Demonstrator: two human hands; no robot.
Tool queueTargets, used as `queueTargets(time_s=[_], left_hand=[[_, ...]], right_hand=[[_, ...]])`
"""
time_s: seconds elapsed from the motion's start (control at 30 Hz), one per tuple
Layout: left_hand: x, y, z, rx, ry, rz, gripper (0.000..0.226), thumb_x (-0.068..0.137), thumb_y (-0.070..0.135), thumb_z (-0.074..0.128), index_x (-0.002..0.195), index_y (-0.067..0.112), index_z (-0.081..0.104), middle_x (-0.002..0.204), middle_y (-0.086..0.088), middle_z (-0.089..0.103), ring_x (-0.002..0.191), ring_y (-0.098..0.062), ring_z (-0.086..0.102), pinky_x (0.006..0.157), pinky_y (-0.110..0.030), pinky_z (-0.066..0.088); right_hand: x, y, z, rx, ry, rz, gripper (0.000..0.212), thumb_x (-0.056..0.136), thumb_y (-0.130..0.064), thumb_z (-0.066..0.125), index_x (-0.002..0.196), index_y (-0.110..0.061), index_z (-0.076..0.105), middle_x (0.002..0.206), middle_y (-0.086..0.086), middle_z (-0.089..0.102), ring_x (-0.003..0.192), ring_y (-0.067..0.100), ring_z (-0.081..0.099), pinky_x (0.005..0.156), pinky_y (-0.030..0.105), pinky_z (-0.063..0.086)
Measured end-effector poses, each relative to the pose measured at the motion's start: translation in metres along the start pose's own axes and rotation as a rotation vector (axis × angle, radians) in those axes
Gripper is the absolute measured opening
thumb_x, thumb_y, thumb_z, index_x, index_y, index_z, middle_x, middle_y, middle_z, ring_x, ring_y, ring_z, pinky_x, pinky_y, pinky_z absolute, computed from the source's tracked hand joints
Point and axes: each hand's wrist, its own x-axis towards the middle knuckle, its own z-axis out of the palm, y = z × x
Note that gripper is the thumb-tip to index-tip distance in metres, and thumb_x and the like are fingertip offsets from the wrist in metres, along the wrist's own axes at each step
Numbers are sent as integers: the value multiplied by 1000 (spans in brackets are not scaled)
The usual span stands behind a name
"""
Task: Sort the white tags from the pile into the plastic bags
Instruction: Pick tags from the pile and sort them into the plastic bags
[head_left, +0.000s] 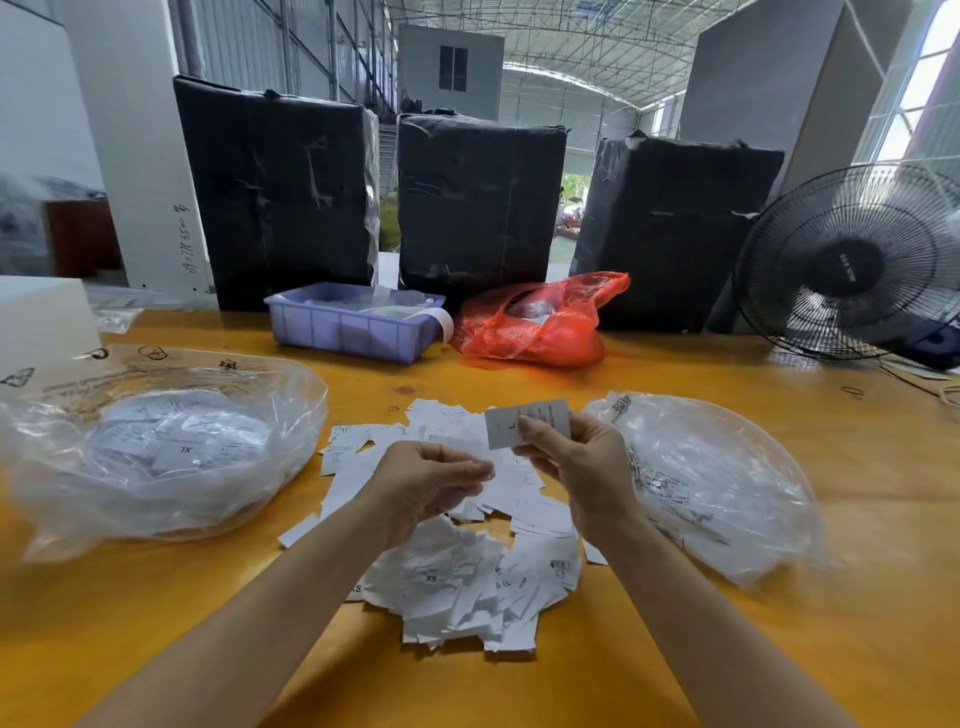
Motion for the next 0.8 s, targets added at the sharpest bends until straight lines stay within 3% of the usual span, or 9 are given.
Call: queueTargets(time_s=[0.1,0.27,0.6,0.8], left_hand=[[0,0,1,0,-9,-3,20,53,11,80,69,3,72,74,-13,72,58,-14,66,50,-16,51],[1,-1,1,-3,-15,-13,20,68,2,77,84,-7,68,76,-14,72,55,-13,66,48,-16,50],[2,-2,-1,14,-36,2,24,69,3,76,88,-8,68,76,-13,73,55,-13,65,47,-17,49],[2,-2,0,3,-28,-1,21,71,1,76,87,-8,67,73,-13,72,54,-13,65,46,-16,47]], right_hand=[[-1,1,2,-42,31,-87,5,83,-5,67,83,-10,68,76,5,70,65,12,67,60,18,52],[0,3,2,-146,63,-178,5,83,-5,68,84,-10,68,79,7,71,68,16,68,61,21,55],[-1,4,2,-181,80,-208,4,83,-6,68,85,-9,68,81,9,71,72,20,68,65,26,58],[-3,4,3,-203,53,-209,8,83,-4,69,82,-12,68,77,6,70,66,13,67,60,20,55]])
